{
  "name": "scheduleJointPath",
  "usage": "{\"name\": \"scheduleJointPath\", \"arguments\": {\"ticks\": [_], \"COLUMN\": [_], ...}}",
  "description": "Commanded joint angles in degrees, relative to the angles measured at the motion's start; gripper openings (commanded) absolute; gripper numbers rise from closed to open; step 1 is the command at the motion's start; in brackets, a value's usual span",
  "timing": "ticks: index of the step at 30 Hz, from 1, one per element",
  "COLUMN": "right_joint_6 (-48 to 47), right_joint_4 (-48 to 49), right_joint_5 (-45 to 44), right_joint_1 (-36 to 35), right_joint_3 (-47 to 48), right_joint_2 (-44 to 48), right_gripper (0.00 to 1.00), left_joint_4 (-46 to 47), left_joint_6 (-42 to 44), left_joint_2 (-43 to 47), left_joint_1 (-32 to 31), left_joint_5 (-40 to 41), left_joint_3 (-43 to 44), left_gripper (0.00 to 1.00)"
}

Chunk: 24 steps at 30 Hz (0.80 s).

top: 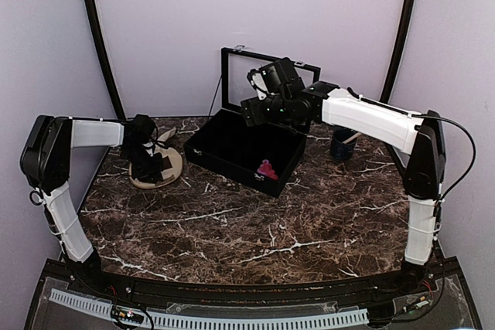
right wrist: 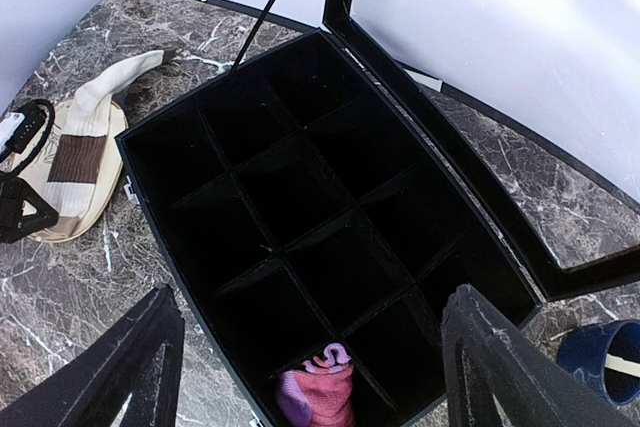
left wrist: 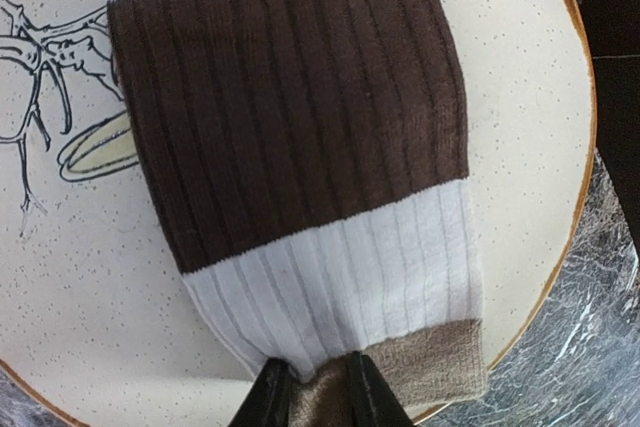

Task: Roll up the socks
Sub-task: Pick up the sock from the corner of the board.

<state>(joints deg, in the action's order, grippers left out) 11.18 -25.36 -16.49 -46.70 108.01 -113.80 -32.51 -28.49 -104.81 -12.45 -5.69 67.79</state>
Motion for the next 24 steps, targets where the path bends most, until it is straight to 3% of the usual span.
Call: {"name": "scheduleJointPath", "arguments": {"ticks": [1, 7, 24], "right_joint_6": [-0.4, -0.1, -0.7], "right_joint_4": [0.8, 0.9, -0.3], "right_joint_5": [0.4, 0.7, 0.4], "right_joint_1": [0.5, 0.5, 0.5], "right_joint_3": [1.9, 1.6, 3.2], "right_joint_2": [-0.5, -0.4, 0.1], "right_gripper": [0.82, 0.82, 0.82], "left_joint_4": [-7.0, -6.5, -8.8], "left_joint_6": [1.2, 1.5, 0.2], "left_joint_2": [-4.7, -5.1, 4.6], "left_joint_1": [-0.5, -0.6, -0.5], "left_joint_5": [-4.4, -4.8, -1.7], "left_joint_3": [-2.8, -3.5, 2.9], "left_gripper": [0.17, 0.0, 0.0]}}
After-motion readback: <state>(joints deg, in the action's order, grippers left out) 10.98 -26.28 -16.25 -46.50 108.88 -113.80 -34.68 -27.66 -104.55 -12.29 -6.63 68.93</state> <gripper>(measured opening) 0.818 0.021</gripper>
